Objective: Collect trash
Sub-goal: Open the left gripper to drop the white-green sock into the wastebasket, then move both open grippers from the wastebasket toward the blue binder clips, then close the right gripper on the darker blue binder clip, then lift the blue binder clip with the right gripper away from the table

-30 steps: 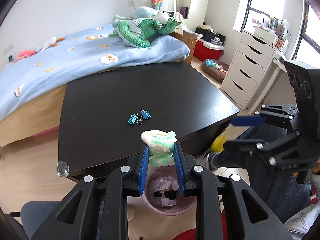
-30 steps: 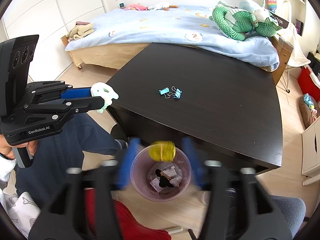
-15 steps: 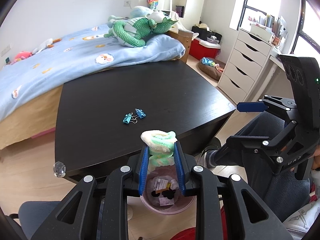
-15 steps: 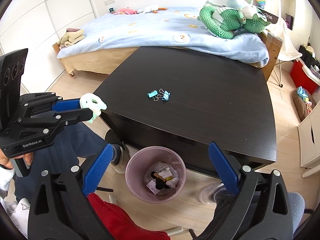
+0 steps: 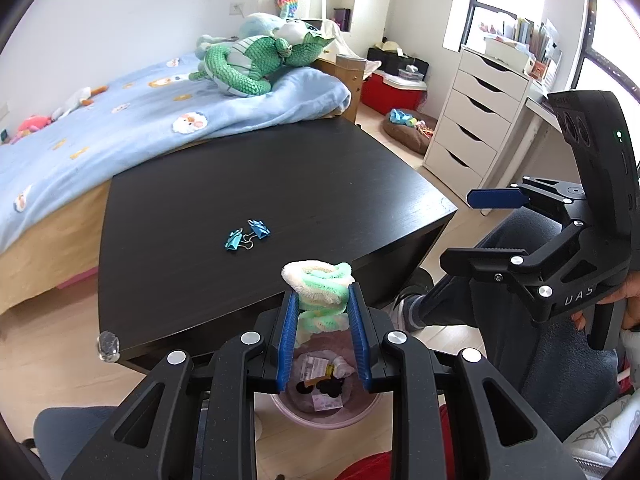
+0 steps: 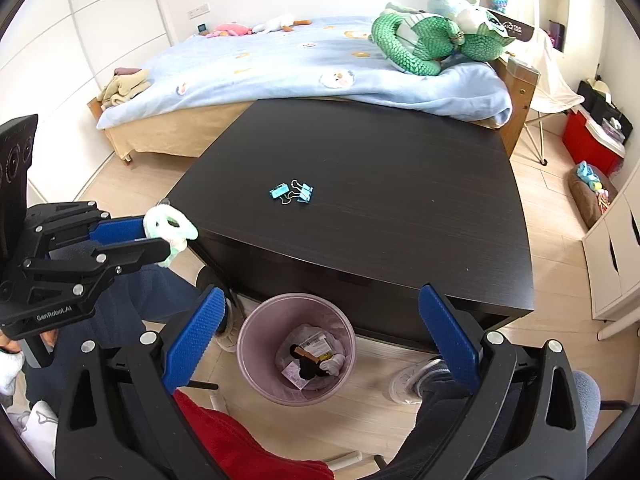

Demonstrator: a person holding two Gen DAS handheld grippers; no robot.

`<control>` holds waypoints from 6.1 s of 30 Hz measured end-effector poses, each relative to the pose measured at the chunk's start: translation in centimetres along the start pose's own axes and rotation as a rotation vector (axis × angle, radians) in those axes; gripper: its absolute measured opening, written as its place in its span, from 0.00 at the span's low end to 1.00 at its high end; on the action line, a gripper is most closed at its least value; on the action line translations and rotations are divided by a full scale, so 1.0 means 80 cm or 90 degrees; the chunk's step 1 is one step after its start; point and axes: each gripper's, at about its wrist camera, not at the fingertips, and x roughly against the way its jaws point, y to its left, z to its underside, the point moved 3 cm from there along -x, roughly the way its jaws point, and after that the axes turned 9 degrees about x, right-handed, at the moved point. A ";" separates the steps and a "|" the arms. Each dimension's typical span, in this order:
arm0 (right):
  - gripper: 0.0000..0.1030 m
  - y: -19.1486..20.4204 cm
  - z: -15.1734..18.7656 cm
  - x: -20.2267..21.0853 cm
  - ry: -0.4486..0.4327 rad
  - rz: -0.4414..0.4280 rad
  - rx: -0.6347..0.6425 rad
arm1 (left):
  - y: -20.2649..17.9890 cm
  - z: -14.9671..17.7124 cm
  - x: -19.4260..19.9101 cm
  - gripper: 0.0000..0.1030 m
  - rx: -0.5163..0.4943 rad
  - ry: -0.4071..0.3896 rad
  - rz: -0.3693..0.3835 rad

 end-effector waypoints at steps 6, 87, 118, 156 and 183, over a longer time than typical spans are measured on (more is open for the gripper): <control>0.93 -0.007 0.001 0.002 -0.004 -0.001 -0.014 | -0.008 0.000 -0.004 0.25 -0.009 0.007 0.005; 0.95 -0.009 -0.127 -0.231 0.143 -0.033 0.085 | 0.118 -0.061 -0.042 0.93 0.085 -0.032 -0.087; 0.18 0.013 -0.131 -0.291 0.182 -0.073 0.093 | 0.124 -0.054 -0.051 0.93 0.093 -0.023 -0.078; 0.01 -0.016 -0.129 -0.244 0.144 -0.079 0.073 | 0.109 -0.065 -0.070 0.93 0.074 -0.005 -0.072; 0.55 -0.011 -0.124 -0.290 0.192 -0.048 0.118 | 0.121 -0.061 -0.067 0.93 0.087 -0.001 -0.074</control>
